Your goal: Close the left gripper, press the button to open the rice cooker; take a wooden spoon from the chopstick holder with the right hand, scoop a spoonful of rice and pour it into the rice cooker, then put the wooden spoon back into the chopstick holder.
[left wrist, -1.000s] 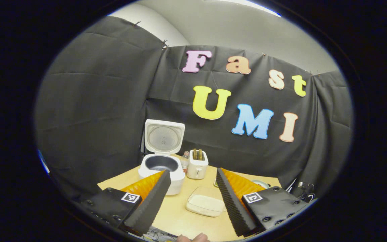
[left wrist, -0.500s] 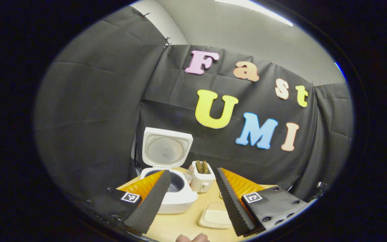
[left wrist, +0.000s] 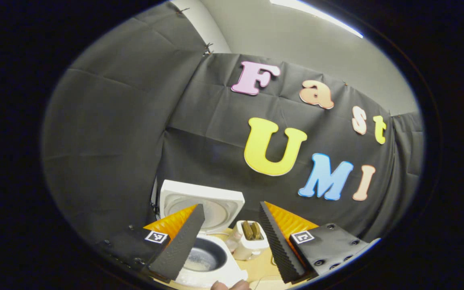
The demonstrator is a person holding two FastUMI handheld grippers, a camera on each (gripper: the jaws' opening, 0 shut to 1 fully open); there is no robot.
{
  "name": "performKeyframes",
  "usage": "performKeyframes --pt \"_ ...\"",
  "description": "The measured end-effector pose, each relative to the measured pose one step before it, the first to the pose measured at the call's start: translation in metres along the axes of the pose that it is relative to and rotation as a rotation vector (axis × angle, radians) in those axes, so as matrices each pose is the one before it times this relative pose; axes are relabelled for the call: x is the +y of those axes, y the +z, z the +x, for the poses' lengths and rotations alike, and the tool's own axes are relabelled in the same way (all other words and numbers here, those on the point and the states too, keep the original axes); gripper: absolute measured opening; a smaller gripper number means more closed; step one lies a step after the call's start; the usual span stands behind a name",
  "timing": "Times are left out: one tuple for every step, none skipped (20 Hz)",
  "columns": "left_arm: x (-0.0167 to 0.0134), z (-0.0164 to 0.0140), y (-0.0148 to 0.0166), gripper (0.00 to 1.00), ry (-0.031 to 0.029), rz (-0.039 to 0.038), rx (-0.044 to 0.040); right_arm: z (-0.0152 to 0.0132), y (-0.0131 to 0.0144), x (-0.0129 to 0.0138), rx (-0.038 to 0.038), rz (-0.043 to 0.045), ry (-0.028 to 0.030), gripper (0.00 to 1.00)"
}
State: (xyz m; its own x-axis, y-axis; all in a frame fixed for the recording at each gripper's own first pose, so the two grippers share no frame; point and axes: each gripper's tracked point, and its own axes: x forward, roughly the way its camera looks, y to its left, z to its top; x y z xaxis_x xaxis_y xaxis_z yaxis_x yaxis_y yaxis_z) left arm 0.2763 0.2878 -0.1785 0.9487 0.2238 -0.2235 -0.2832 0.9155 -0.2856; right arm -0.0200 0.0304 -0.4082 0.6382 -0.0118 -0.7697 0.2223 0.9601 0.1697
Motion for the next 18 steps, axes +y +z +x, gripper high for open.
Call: performKeyframes --pt "0.00273 0.02153 0.00462 1.0 0.00959 0.00663 0.00112 -0.00115 0.00008 0.0 0.00255 0.00157 -0.00772 0.33" --pt "0.00202 0.0206 0.00435 0.95 0.0105 0.0064 -0.00548 -0.00024 -0.00033 -0.00091 0.00224 -0.00052 -0.00644 0.33" --pt "0.00267 0.0193 0.00328 0.91 0.00743 0.01249 -0.00465 -0.0026 0.00077 -0.0018 0.00097 -0.00153 -0.00791 0.33" --pt "0.00246 0.01987 0.00119 0.9 0.01028 0.02241 -0.00277 -0.00237 0.00042 -0.0021 0.00136 -0.00177 -0.00769 0.33" --pt "0.00283 0.01745 0.00169 0.9 0.01192 0.02803 -0.00467 -0.00427 0.00115 -0.003 -0.00373 -0.00017 -0.00958 0.33" --pt "0.00326 0.01932 0.00361 0.9 0.01479 0.03546 -0.00424 -0.00211 0.00105 -0.00472 -0.00273 0.00209 -0.01349 0.33" --pt "0.00287 0.01926 0.00279 0.92 0.01341 0.02584 -0.00388 -0.00164 0.0 -0.00389 -0.00211 0.00442 -0.01376 0.33" --pt "0.0017 0.01391 0.00118 0.93 0.00726 0.01538 -0.00279 -0.00002 -0.00189 -0.00223 0.00464 0.00379 -0.01024 0.33" --pt "0.00266 0.01532 0.00227 0.94 0.01125 0.01618 -0.00615 -0.00143 -0.00276 -0.00188 0.00655 0.00674 -0.00534 0.34" --pt "0.00031 0.01348 -0.0051 0.96 0.007 0.01189 0.0151 0.0001 -0.00306 -0.00083 0.0082 0.00775 -0.00229 0.33" --pt "-0.0029 0.01163 -0.00873 0.97 -0.00059 0.01078 0.0269 -0.0005 -0.00214 -0.00113 0.0034 0.00646 -0.00079 0.33" --pt "-0.00207 0.01248 -0.0121 0.99 -0.00267 0.01109 0.03604 -0.00121 -0.00124 -0.00144 0.00161 0.00316 -0.0043 0.33" --pt "-0.00276 0.00762 -0.00934 1.0 -0.00584 0.00665 0.0342 -0.00088 -0.00144 -0.00169 0.00039 0.00279 -0.00135 0.33" --pt "-0.00152 0.00912 -0.01 0.99 0.00337 0.01902 0.03047 -0.0009 -0.00164 -0.00289 0.00086 0.0046 -0.00177 0.34" --pt "0.0013 0.0089 -0.00937 0.95 0.01711 0.02547 0.03155 -0.00074 -0.00204 -0.00288 0.00047 0.00718 -0.00099 0.33" --pt "-0.00006 0.00644 -0.01333 0.9 0.01019 0.00693 0.04274 -0.00036 -0.00155 -0.00292 0.00224 0.00726 -0.00153 0.33" --pt "0.00088 0.00314 -0.01437 0.9 0.00792 -0.01595 0.05513 0.00005 -0.00192 -0.0047 0.00477 0.00913 -0.00278 0.33" --pt "0.00586 0.00152 -0.00219 0.91 0.01964 0.01973 -0.01007 -0.0009 -0.00154 -0.00402 0.00253 0.01411 -0.00077 0.34"
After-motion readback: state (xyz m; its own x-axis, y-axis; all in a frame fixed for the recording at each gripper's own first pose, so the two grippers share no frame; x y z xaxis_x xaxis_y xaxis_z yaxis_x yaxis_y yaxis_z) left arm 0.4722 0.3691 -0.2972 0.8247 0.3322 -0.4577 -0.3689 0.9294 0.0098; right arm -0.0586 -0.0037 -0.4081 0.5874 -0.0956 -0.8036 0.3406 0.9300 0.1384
